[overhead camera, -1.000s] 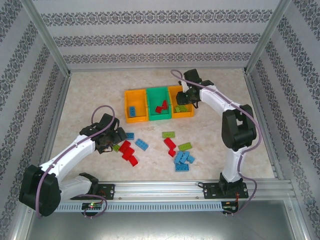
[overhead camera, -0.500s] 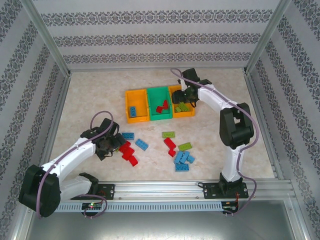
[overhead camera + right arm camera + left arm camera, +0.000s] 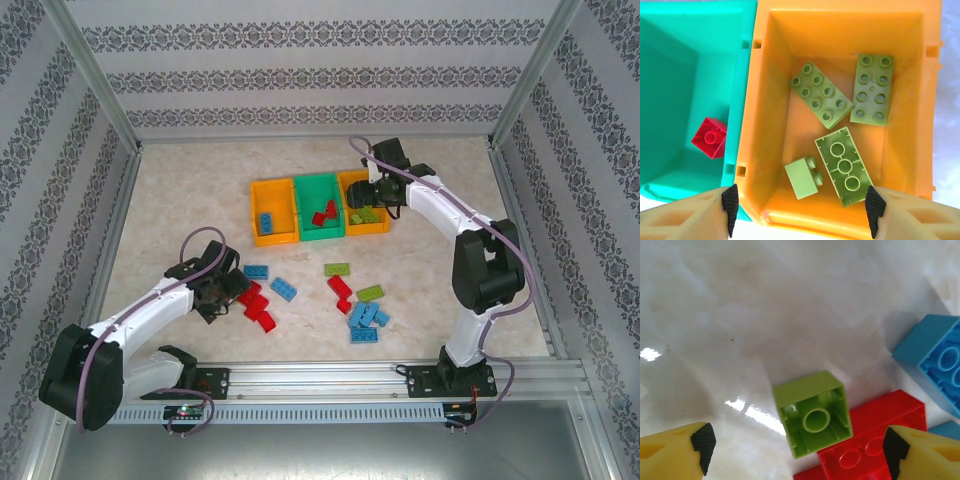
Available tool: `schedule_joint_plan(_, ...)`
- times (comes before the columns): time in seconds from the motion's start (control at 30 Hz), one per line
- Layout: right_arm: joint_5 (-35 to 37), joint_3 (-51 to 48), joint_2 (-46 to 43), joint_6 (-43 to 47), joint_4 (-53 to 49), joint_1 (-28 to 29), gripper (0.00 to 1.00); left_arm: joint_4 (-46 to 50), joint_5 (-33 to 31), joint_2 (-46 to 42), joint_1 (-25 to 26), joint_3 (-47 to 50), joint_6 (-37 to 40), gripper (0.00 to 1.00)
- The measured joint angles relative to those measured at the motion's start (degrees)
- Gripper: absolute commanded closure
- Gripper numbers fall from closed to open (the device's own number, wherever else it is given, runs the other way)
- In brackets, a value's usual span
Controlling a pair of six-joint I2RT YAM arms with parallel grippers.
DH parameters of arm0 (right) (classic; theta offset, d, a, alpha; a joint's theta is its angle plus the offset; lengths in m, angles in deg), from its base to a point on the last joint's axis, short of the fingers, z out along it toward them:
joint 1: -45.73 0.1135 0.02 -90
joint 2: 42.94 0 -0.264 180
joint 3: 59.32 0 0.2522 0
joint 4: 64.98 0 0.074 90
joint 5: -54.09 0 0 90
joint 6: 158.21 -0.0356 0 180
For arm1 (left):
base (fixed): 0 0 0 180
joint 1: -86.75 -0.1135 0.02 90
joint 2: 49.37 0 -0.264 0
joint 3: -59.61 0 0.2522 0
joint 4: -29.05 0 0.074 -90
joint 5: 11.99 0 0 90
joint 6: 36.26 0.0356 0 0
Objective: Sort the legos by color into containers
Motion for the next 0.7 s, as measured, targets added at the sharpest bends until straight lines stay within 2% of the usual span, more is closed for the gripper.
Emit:
schedule_joint_plan(0.1, -0.17, -0.2, -0.33, 0.0, 0.0, 0.0, 0.29, -1.16, 0.17, 1.77, 0.0, 0.0, -0.24, 0.16)
schedule_joint_plan(0.23, -0.17, -0.24, -0.7, -0.04, 0.02, 0.0, 0.29, -2.58, 0.2, 3.21, -0.02, 0.0, -0.42, 0.25)
schedule_joint_plan(0.43, -0.17, -0.26, -1.16, -0.02, 0.0, -0.02, 0.29, -2.69, 0.33, 3.8, -0.76, 0.02, -0.44, 0.28)
schedule_joint_plan(0.7, -0.17, -0.39, -1.33, 0.0, -0.02, -0.57, 0.29, -2.84, 0.31, 3.87, -1.51, 0.7, -0.42, 0.37)
